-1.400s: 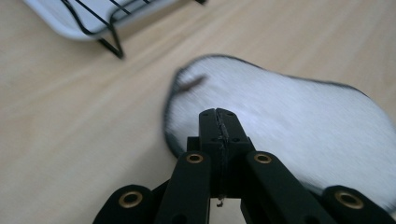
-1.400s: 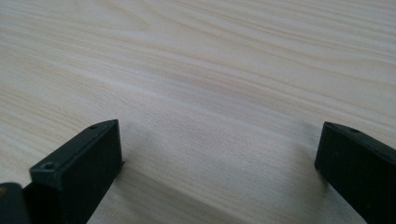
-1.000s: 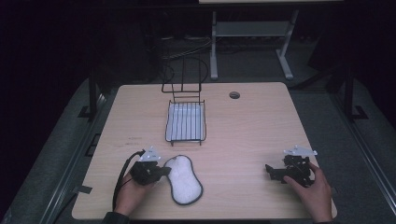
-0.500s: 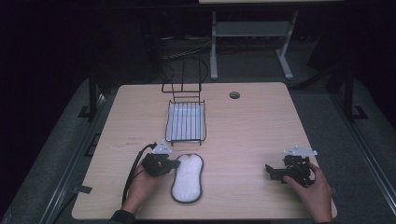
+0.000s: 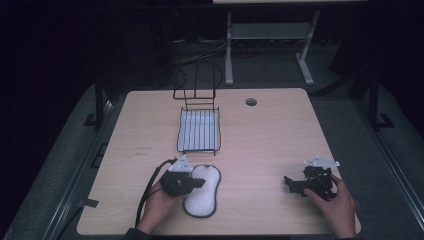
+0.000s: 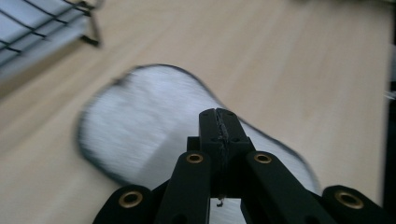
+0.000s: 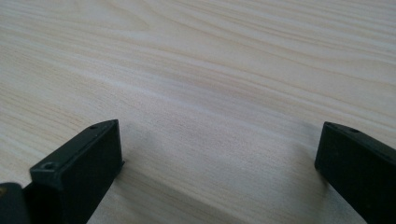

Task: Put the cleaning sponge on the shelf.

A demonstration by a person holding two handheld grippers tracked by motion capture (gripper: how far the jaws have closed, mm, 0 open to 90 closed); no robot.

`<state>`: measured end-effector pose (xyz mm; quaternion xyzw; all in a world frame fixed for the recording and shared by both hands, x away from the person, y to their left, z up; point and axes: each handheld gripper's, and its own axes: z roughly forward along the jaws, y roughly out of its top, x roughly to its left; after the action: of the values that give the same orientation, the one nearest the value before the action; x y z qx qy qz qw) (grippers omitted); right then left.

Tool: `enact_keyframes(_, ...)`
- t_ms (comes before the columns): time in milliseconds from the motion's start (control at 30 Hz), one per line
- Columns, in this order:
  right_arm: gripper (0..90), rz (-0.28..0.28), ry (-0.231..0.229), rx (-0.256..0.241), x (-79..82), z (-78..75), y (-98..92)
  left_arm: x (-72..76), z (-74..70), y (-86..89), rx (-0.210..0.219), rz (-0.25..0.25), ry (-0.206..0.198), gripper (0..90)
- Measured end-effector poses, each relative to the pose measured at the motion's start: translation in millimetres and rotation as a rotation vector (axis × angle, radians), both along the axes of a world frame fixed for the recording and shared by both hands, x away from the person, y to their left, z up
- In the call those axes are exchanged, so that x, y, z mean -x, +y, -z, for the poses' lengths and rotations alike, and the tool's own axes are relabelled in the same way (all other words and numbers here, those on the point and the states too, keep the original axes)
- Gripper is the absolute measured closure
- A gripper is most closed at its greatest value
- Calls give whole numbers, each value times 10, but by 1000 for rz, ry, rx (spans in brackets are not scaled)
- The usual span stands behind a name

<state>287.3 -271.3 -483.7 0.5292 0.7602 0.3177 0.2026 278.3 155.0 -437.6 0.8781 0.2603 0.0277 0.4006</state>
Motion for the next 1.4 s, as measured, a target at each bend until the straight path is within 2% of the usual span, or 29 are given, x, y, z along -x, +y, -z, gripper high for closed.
enact_keyframes(100, 2, 0, 0, 0, 0, -1, 0, 141, 3, -13, 0, 21, 12, 898)
enact_keyframes(200, 2, 0, 0, 0, 0, 0, 0, 220, 21, -12, 9, 30, 22, 898)
enact_keyframes(367, 2, 0, 0, 0, 0, 0, 0, 255, 112, 1, -32, 36, 48, 898)
enact_keyframes(433, 2, 0, 1, 0, 0, -1, 0, 250, 111, 40, -30, 30, 51, 899)
enact_keyframes(867, 2, 1, 1, 0, 0, -1, 1, 251, 76, 436, -70, -62, 39, 898)
enact_keyframes(1000, 2, 0, 0, 1, 0, 0, 0, 263, 74, 562, -65, -91, 45, 898)
enact_keyframes(1133, 2, 0, 0, 0, 0, 0, 0, 279, 62, 666, -82, -112, 39, 898)
enact_keyframes(1400, 2, 1, 0, 0, 0, 0, 1, 307, 53, 909, -85, -173, 45, 898)
